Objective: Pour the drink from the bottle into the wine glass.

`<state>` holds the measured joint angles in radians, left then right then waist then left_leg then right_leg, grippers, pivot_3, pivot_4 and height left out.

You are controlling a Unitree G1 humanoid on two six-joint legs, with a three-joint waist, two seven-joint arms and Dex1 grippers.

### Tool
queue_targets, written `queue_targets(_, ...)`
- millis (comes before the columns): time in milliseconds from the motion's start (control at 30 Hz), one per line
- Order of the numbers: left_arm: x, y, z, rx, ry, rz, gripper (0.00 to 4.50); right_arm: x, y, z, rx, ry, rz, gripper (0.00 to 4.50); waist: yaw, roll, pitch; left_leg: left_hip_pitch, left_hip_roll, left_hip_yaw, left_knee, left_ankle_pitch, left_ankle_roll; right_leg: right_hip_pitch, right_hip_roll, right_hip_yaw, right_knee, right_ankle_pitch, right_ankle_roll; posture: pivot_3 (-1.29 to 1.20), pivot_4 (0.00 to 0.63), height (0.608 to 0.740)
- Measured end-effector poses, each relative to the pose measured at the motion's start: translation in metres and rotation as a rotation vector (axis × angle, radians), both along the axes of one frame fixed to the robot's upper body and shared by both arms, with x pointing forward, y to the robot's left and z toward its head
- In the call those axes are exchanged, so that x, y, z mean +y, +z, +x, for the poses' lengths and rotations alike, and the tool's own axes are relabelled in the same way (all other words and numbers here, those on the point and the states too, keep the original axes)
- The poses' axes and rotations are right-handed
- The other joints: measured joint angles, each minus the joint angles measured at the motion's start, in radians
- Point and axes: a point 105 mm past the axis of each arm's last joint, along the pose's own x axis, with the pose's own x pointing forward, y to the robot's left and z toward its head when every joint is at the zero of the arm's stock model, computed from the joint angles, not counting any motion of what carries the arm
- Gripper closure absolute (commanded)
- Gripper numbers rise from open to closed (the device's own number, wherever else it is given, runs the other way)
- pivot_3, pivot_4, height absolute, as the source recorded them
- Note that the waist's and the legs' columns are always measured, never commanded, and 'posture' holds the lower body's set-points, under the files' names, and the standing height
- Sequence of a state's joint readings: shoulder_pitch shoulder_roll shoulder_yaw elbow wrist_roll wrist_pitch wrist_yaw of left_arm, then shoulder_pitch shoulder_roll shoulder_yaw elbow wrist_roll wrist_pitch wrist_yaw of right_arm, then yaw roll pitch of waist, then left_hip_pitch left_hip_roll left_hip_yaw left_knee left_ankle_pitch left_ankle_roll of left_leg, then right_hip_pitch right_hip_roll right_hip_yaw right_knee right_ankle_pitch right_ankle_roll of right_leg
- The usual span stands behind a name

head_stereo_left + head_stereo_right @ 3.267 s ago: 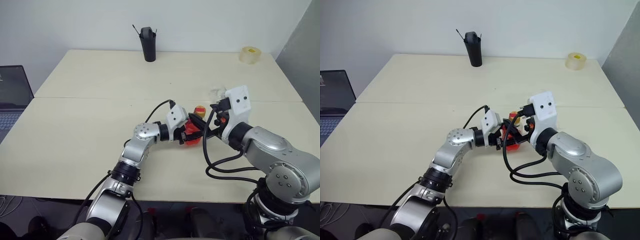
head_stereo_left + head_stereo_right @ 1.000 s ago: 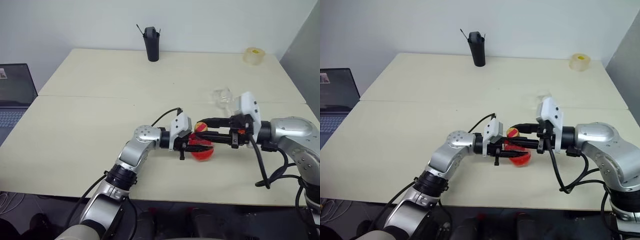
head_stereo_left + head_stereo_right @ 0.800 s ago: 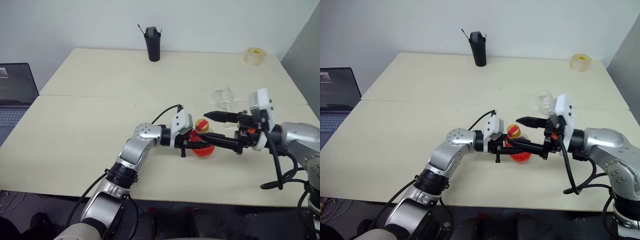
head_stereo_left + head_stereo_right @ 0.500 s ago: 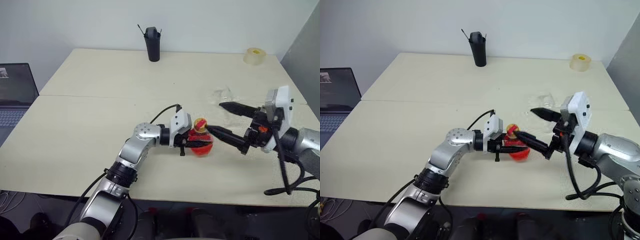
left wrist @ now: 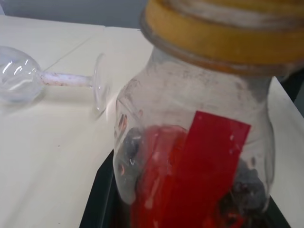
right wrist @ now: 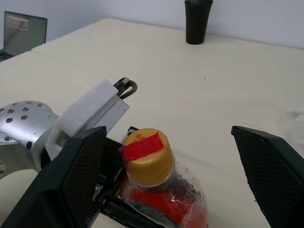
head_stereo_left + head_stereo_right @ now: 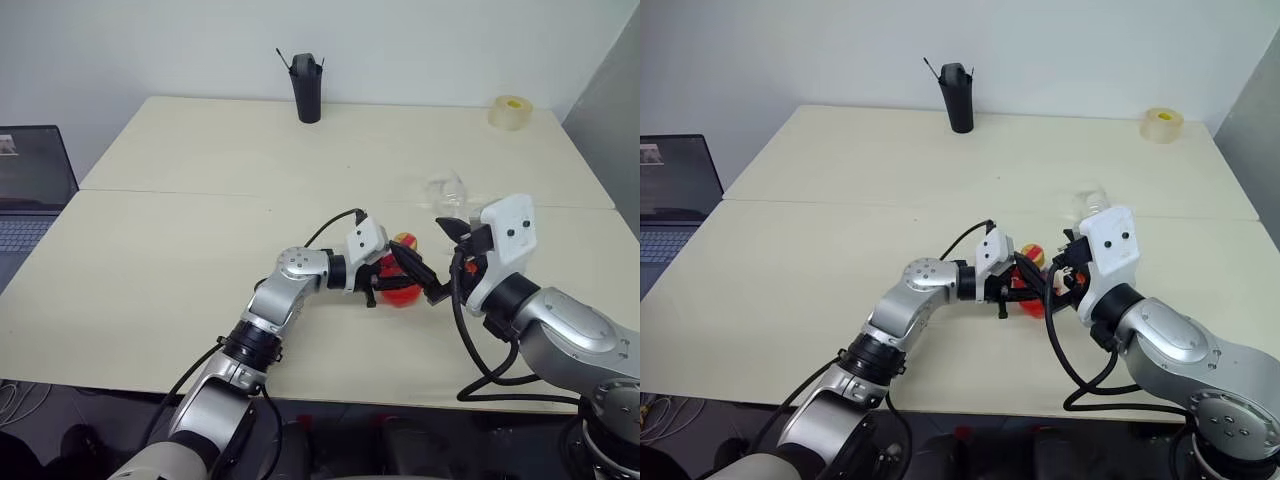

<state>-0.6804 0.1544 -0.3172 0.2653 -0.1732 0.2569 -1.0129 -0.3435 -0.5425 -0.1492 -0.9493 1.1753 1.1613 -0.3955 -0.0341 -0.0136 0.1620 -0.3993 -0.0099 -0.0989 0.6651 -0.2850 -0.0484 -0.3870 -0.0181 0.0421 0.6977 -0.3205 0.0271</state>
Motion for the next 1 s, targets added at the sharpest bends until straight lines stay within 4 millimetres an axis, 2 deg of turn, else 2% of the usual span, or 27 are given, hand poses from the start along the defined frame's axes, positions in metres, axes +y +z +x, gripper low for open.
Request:
queue_targets(233, -0.001, 0.001, 0.001, -0.016, -0.001, -0.005, 3.23, 0.0, -0.013, -0.006, 0.065, 0.006, -0.069, 0.0, 0.0, 0.0, 0.0, 0.0, 0.0, 0.0, 0.0, 0.0, 0.0, 0.0, 0.0, 0.0, 0.0, 0.0, 0.0, 0.0, 0.15, 0.74)
queue_targets(567, -0.001, 0.002, 0.001, -0.019, -0.001, -0.006, 3.23, 0.0, -0.003, -0.003, 0.028, -0.016, -0.049, 0.0, 0.0, 0.0, 0.0, 0.0, 0.0, 0.0, 0.0, -0.002, 0.003, 0.0, 0.0, 0.0, 0.0, 0.0, 0.0, 0.0, 0.15, 0.74)
queue_targets(800, -0.001, 0.001, 0.001, -0.019, -0.001, -0.005, 3.23, -0.003, -0.002, 0.004, 0.02, -0.048, -0.047, 0.0, 0.0, 0.0, 0.0, 0.0, 0.0, 0.0, 0.0, -0.002, 0.003, 0.0, 0.0, 0.0, 0.0, 0.0, 0.0, 0.0, 0.15, 0.74)
queue_targets(1000, -0.001, 0.001, 0.002, -0.019, 0.001, -0.004, 3.23, -0.001, -0.009, 0.009, 0.042, -0.056, -0.049, 0.0, 0.0, 0.0, 0.0, 0.0, 0.0, 0.0, 0.0, -0.002, 0.003, 0.0, 0.0, 0.0, 0.0, 0.0, 0.0, 0.0, 0.15, 0.74)
